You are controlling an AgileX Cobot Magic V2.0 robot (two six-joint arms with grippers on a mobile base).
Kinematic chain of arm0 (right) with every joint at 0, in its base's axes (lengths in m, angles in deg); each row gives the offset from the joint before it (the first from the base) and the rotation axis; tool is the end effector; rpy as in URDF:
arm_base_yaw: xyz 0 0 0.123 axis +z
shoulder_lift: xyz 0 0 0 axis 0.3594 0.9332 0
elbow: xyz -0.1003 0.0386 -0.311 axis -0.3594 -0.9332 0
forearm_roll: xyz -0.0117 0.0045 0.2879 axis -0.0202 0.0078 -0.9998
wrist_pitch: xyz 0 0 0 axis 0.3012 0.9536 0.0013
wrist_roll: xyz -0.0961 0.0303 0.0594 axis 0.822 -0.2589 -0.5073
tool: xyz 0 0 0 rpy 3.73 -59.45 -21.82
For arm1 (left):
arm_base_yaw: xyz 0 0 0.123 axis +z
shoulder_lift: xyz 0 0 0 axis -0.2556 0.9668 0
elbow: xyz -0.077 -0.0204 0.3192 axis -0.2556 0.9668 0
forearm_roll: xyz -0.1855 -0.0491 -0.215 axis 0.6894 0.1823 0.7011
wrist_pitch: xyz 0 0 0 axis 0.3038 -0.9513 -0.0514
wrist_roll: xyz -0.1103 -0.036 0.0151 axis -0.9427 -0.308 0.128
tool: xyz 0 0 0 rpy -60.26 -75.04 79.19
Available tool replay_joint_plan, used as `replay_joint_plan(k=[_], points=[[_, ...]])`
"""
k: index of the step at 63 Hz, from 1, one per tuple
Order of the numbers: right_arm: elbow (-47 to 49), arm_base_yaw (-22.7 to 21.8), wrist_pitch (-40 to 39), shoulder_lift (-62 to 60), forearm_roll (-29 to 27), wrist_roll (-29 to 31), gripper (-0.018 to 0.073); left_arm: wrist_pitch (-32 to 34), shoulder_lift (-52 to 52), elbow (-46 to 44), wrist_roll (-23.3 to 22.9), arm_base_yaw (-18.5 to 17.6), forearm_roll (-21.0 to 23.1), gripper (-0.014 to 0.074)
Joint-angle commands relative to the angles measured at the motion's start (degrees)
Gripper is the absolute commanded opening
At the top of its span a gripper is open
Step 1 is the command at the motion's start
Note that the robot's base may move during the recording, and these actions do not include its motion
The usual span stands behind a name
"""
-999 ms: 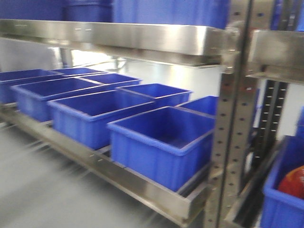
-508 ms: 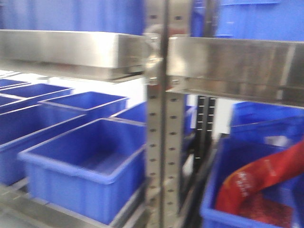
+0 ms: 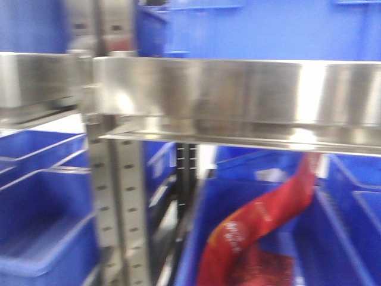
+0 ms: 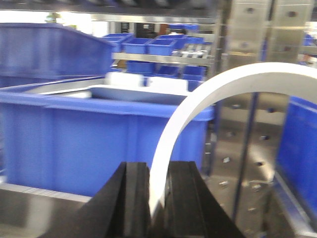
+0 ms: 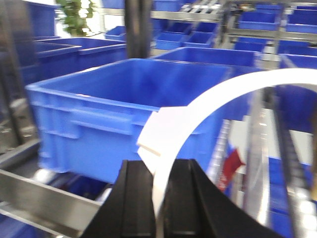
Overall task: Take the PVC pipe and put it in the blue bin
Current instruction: 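Turn and drive the base toward the shelf of blue bins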
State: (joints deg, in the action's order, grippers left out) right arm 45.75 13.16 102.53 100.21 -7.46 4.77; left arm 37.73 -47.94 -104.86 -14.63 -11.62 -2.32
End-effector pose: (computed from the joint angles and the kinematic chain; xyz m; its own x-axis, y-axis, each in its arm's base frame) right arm 0.0566 0.0072 0.4473 -0.1194 0.0403 -0.9920 0.0142 0.9991 0.0389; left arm 0.0953 0.0043 0.3874 0.0542 -0.0032 -0.9985 -0.0476 0.9989 -0.0058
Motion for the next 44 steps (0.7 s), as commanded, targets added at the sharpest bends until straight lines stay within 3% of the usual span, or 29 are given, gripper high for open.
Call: replay_joint_plan(k=[1,44], points=[[-0.1,0.0,-1.5,0.0,0.6,0.1,-0.0168,1.7,-0.3,0.0,-0.2,-0.2,0.5,-0.0111],[-0.1,0.0,-1.5,0.0,0.6,0.1,-0.0168,1.7,-0.3,0.0,-0.2,-0.2,0.5,-0.0111]])
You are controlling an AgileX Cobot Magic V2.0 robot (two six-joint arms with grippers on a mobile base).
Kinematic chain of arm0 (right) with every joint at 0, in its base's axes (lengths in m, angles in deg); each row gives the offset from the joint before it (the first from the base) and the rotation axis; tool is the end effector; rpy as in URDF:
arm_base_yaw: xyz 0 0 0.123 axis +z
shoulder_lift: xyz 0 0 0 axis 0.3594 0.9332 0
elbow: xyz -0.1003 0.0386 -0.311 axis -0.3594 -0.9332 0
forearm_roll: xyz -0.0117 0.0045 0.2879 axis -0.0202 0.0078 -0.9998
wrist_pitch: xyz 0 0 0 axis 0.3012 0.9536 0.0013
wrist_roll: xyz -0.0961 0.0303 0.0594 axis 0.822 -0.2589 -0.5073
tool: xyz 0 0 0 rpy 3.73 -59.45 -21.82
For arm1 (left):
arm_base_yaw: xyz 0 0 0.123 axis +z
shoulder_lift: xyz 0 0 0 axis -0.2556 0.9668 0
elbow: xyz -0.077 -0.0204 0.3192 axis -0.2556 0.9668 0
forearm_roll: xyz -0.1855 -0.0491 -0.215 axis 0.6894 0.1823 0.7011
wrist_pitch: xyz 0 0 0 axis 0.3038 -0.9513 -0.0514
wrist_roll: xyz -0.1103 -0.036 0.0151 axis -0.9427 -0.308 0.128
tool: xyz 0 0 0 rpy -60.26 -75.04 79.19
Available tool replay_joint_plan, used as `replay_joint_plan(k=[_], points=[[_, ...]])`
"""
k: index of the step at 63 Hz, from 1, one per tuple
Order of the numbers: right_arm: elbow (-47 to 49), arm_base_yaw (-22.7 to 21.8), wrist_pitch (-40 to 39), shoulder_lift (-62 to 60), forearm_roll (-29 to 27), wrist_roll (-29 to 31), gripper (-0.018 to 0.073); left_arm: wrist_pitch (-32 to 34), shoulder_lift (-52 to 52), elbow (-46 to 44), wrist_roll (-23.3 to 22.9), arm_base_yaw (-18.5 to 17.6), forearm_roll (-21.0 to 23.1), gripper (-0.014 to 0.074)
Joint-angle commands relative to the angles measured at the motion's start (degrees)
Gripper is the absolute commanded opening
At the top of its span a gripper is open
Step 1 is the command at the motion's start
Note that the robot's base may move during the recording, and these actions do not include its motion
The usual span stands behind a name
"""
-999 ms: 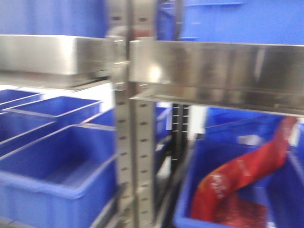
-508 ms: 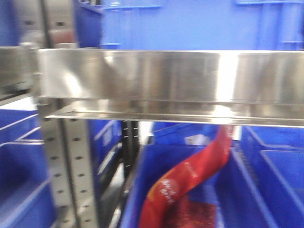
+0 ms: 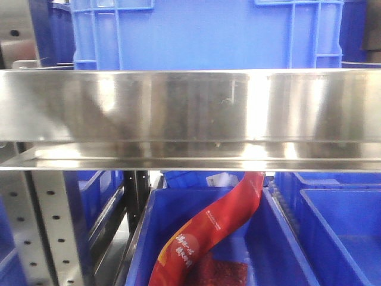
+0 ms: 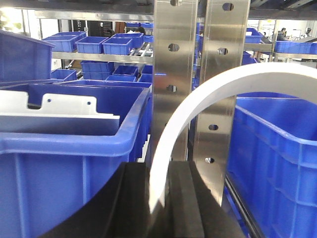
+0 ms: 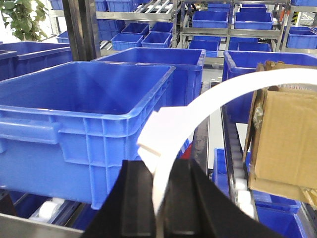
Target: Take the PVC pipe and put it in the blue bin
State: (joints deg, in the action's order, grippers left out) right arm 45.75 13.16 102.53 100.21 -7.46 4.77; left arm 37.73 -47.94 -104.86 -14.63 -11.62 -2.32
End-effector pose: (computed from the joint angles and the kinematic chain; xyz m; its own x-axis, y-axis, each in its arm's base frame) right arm 0.0566 0.0072 0.4473 -0.1194 0.0403 -0.9920 0.0142 0.9991 0.0389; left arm 0.0953 0.0043 0.3874 0.0542 -0.0032 -0.9985 -0.0476 0.9989 -0.0058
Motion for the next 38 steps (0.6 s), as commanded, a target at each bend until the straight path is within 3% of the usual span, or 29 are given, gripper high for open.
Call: replay_joint_plan(k=[1,38], points=[[-0.1,0.0,-1.5,0.0,0.6,0.1,-0.0168,1.7,-0.3,0.0,-0.2,-0.2,0.5,-0.0111],[-0.1,0.0,-1.5,0.0,0.6,0.1,-0.0168,1.7,-0.3,0.0,-0.2,-0.2,0.5,-0.0111]])
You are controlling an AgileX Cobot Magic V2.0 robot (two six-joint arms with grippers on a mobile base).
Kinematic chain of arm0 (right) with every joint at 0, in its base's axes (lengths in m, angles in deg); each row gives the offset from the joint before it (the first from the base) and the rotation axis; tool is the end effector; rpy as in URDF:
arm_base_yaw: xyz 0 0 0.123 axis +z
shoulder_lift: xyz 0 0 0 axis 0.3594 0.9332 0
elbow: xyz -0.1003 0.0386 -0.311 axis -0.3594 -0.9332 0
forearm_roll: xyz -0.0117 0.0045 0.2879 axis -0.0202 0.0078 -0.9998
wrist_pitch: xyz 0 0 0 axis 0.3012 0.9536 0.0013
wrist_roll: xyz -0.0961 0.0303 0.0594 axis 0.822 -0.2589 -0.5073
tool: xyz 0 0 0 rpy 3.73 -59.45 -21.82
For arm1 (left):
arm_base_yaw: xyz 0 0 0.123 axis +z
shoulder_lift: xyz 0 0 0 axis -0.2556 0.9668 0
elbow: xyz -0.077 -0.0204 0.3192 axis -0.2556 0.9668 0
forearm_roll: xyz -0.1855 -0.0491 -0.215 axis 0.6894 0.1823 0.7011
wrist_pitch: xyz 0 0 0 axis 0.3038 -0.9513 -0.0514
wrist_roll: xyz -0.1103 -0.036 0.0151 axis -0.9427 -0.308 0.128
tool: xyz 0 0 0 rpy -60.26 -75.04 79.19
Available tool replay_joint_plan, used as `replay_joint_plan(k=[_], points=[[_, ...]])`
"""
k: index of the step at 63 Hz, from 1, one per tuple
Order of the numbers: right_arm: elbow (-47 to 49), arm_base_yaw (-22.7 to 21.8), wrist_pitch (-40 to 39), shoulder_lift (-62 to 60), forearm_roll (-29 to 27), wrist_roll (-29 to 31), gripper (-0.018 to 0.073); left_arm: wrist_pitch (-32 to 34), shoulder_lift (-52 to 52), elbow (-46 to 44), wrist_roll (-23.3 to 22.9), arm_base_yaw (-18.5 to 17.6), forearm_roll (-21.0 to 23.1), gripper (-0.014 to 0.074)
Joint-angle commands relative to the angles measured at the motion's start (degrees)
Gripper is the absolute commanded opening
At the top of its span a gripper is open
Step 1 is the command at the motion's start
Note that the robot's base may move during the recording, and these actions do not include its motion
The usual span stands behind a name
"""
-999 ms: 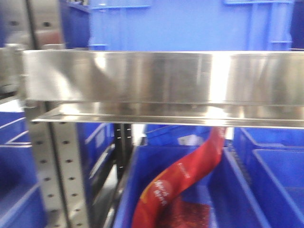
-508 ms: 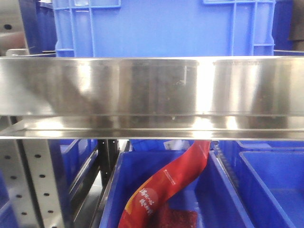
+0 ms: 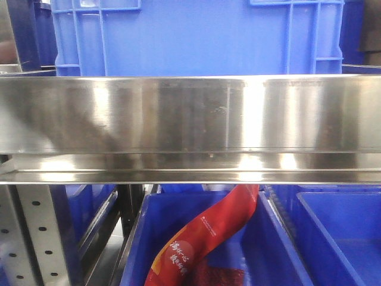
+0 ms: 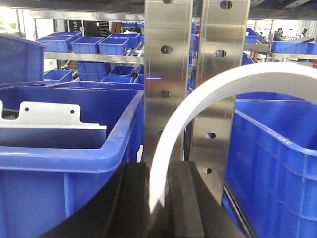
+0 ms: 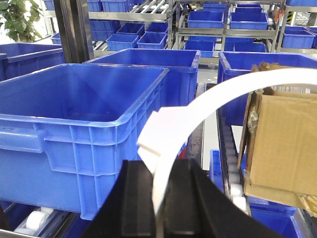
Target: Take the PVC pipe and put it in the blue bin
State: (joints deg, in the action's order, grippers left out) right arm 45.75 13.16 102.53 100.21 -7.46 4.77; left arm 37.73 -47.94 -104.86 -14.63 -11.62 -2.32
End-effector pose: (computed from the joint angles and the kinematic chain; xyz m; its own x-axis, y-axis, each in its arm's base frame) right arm 0.0566 0.0072 0.4473 -0.1194 0.0403 -0.9920 0.0142 0.9991 0.0389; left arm 0.0953 0.0043 0.3874 0.0542 -0.0032 -0.9985 -0.0476 0.9989 -0.0058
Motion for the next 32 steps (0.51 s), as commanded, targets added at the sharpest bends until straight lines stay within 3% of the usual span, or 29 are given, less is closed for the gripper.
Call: replay_joint_plan(k=[1,32], points=[[-0.1,0.0,-1.5,0.0,0.6,0.1,-0.0168,1.7,-0.3,0.0,-0.2,-0.2,0.5,-0.0111],[-0.1,0.0,-1.5,0.0,0.6,0.1,-0.0168,1.7,-0.3,0.0,-0.2,-0.2,0.5,-0.0111]])
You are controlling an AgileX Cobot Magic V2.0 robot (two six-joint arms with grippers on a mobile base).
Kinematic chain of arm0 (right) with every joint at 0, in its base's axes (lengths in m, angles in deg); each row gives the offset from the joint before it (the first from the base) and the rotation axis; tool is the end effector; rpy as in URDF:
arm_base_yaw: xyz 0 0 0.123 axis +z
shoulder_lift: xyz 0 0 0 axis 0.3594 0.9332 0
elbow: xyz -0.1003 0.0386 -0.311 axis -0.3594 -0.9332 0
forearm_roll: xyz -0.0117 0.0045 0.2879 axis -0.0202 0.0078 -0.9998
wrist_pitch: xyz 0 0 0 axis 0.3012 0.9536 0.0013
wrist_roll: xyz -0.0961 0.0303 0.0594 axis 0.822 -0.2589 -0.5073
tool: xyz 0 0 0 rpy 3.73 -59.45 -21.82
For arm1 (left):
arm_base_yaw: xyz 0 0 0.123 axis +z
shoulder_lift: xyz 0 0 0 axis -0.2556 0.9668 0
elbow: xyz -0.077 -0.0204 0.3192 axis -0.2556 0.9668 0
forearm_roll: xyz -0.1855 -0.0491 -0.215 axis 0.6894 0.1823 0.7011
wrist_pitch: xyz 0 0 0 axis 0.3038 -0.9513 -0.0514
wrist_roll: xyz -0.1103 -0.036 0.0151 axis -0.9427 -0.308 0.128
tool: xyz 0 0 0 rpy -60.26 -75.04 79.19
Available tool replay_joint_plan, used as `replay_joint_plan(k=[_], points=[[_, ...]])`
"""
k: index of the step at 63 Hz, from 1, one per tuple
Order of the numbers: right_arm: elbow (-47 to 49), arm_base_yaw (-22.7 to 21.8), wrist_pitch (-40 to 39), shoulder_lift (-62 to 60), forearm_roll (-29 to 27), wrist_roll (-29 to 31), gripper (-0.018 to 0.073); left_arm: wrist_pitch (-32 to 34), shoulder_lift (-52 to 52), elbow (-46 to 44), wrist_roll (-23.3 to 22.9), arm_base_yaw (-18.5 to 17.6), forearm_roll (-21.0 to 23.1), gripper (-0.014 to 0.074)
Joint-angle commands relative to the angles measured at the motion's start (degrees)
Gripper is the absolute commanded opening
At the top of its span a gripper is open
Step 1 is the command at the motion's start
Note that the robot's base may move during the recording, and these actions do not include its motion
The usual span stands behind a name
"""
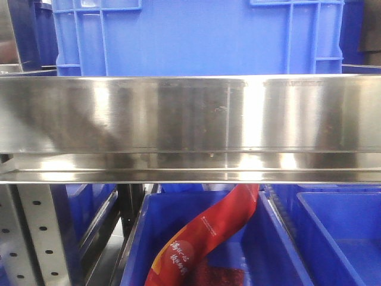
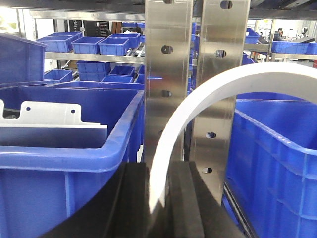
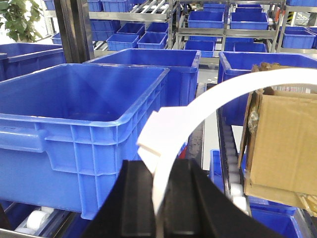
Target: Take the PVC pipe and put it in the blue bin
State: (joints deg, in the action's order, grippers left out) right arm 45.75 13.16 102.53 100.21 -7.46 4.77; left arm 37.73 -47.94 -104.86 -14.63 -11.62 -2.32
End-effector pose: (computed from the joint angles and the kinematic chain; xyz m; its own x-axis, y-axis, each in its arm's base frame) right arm 0.0566 0.0072 0.4473 -0.1194 0.0403 -0.9920 0.0142 0.9991 0.0389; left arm 0.0953 0.0043 0.3874 0.0542 -0.0032 -0.9985 -0.0476 0.9989 -0.0058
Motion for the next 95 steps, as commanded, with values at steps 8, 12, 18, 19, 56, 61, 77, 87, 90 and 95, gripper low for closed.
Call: replay_joint_plan(k=[8,12,18,19,56,61,77,87,90,95], points=[[-0.1,0.0,-1.5,0.0,0.6,0.1,-0.0168,1.7,-0.3,0.0,-0.2,-0.2,0.5,-0.0111],[-0.1,0.0,-1.8,0.0,0.6,0.1,-0.0168,1.7,-0.3,0.0,-0.2,-0.2,0.5,-0.0111],[-0.1,0.0,-2.4,0.0,0.6,0.1,-0.0168,1.8,-0.3,0.0,-0.2,-0.2,0.5,-0.0111],[-0.1,0.0,-2.7,0.0,0.6,0.1,-0.0168,2.0,-0.3,0.0,-0.2,-0.2,0.5,-0.0111],[-0.1,0.0,-5.5,0.0,0.6,0.1,-0.0168,4.4,-0.3,0.0,-0.2,-0.2,0.5,-0.0111],[-0.1,0.0,-5.5,0.0,0.6,0.1,-0.0168,4.5,-0.3,0.0,-0.2,-0.2,0.5,-0.0111],[-0.1,0.0,-5.5,0.0,0.6,0.1,-0.0168,5.0,-0.3,0.0,-0.2,-0.2,0.5,-0.0111],[-0.1,0.0,-6.3,0.0,-0.4,0.1,-0.0168,5.0,-0.3,0.0,-0.2,-0.2,1.3,-0.0111],[-0.1,0.0,-6.4,0.0,-0.6,0.1,-0.0168,5.0,-0.3,-0.2,-0.2,-0.2,1.9,-0.0111],[-0.1,0.0,-6.8,0.0,-0.8,0.1,-0.0168,4.6,-0.3,-0.3,-0.2,-0.2,1.9,-0.0111]])
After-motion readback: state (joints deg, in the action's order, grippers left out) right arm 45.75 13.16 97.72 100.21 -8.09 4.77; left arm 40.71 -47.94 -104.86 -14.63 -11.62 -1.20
